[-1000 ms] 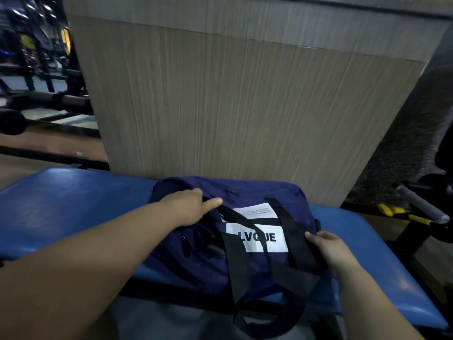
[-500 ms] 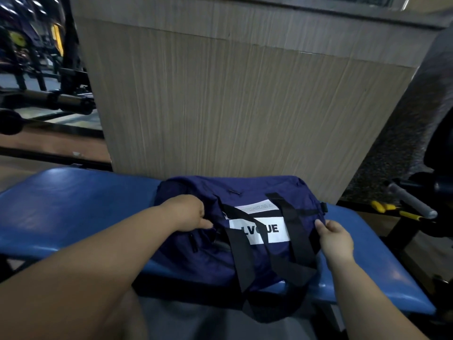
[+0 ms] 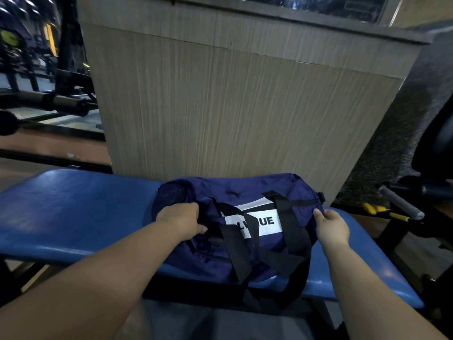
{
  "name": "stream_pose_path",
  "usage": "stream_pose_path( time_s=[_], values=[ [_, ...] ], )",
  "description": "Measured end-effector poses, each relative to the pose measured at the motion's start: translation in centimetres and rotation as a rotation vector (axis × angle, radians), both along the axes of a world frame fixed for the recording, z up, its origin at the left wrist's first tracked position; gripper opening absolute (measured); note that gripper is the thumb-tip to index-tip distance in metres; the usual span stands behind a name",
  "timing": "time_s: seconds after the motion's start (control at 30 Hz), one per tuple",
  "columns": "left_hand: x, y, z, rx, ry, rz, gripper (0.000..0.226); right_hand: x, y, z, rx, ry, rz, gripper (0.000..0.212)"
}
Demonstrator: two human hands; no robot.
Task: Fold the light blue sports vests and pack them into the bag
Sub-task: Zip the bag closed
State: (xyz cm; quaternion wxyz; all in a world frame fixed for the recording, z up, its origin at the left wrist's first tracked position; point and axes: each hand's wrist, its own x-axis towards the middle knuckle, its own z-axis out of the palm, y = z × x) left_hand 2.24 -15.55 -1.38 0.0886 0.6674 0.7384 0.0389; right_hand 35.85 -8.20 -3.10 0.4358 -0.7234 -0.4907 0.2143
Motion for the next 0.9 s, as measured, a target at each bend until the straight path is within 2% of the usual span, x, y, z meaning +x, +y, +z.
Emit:
stream_pose_path(
  time_s=[0.1,0.23,0.33,0.43,0.6,0.77,0.9],
  values=[
    [0.0,-0.2,-0.5,0.105,-0.107,0.118,0.063,0.0,0.3,0.1,-0.056,0.034,-0.019,0.041],
    [-0.2,0.0,-0.9,0.07,-0.099,0.125,0.051,0.1,0.2,0.0,-0.117,0.058,-0.006,0.053],
    [-0.7,0.0,-1.4,0.097,-0.146,0.12,0.042,0.4,0.3,-0.2,-0.128,0.099,0.0,0.07],
    [-1.1,-0.2,-1.9,0.144,-0.199,0.173,0.048,0.7,0.6,-0.7,-0.133,0.14,0.064,0.079],
    [-1.5,-0.3,-2.5,0.177,-0.086,0.149,0.05,0.8,1.1,-1.2,-0.154,0.148,0.099,0.065],
    [-1.9,0.1,-2.3,0.179,-0.231,0.17,0.05,0.8,1.4,-1.3,-0.089,0.125,0.052,0.058],
    [-1.7,0.3,-2.5,0.196,-0.132,0.099,0.046,1.0,1.8,-1.3,-0.043,0.179,0.021,0.043]
  ],
)
